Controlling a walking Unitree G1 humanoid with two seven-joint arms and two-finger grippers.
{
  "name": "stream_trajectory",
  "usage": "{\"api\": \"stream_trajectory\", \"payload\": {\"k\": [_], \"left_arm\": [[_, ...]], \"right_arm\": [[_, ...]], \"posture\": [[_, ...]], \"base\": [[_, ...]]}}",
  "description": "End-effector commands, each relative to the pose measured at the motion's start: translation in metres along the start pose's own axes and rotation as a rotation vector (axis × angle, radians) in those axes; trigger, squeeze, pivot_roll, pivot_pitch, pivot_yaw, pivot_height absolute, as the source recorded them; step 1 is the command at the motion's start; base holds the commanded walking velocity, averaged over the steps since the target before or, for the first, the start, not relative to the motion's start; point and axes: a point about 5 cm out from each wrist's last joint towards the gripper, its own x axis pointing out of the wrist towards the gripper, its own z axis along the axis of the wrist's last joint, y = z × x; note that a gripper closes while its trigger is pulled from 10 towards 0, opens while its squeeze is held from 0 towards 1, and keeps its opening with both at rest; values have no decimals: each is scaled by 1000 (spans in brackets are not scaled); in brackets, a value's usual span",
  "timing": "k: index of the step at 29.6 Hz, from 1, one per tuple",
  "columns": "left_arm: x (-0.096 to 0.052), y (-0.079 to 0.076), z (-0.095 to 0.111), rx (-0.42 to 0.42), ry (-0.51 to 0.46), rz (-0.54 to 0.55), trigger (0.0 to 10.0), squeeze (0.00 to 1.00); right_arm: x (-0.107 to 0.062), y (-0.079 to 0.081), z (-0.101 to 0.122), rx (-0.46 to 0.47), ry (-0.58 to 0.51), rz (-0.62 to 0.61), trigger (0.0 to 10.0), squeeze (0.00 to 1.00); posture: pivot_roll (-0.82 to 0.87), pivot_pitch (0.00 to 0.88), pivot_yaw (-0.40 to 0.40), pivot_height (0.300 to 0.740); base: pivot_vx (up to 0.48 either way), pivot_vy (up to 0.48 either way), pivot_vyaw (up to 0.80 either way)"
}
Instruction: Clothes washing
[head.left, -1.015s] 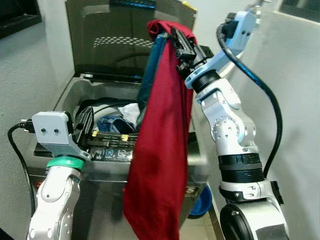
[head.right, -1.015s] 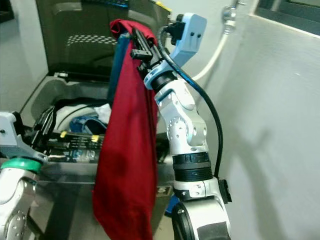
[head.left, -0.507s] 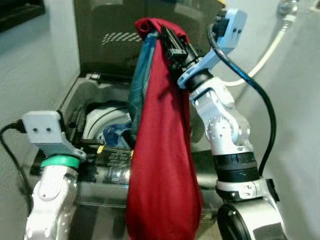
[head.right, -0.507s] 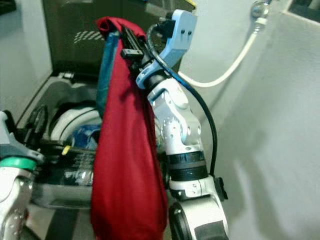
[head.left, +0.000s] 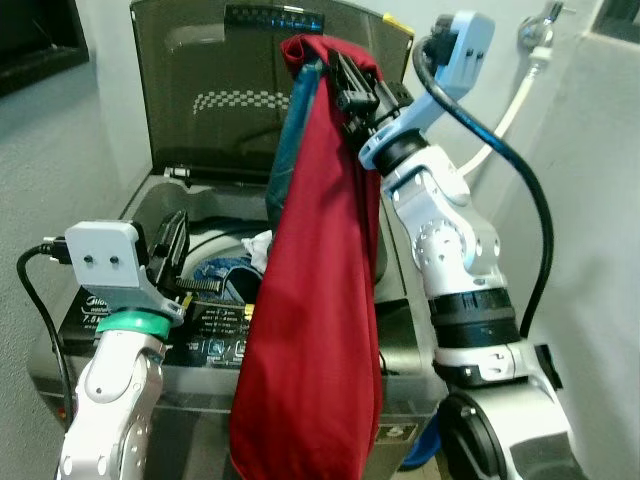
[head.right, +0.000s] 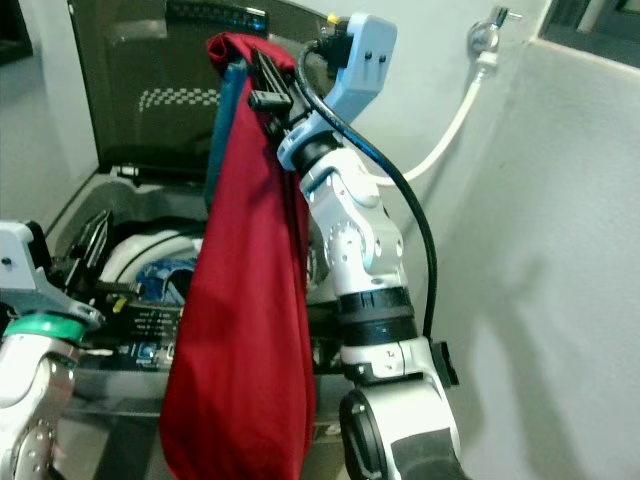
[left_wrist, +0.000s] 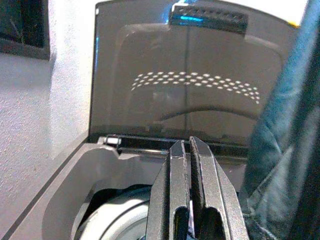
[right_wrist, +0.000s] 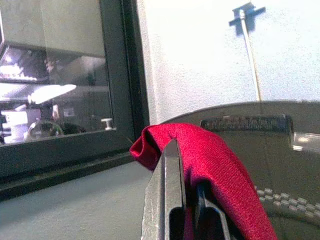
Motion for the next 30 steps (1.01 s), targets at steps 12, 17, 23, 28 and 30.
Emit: {"api": "stream_trajectory", "payload": {"k": [12, 17, 23, 28, 30], "left_arm": [[-5, -8, -7, -15, 27, -20, 10000, 0], [-9, -6, -6, -9, 26, -4, 10000, 0], [-7, -8, -7, -7, 29, -17, 10000, 0], [-5, -10, -7, -4, 34, -40, 10000, 0], [-5, -10, -7, -3, 35, -42, 10000, 0]], "right_arm": [[64, 20, 151, 282, -463, 16, 10000, 0], [61, 16, 184, 384, -556, 13, 10000, 0], [67, 15, 87, 76, -102, 40, 10000, 0], [32, 3, -34, -94, 390, 101, 10000, 0], [23, 0, -51, -92, 460, 110, 10000, 0]], "posture": [[25, 8, -86, 740], [24, 9, -90, 740], [23, 14, -74, 740], [21, 16, -60, 740], [24, 18, -59, 740]], "base": [[0, 0, 0], [0, 0, 0], [0, 0, 0], [0, 0, 0], [0, 0, 0]]}}
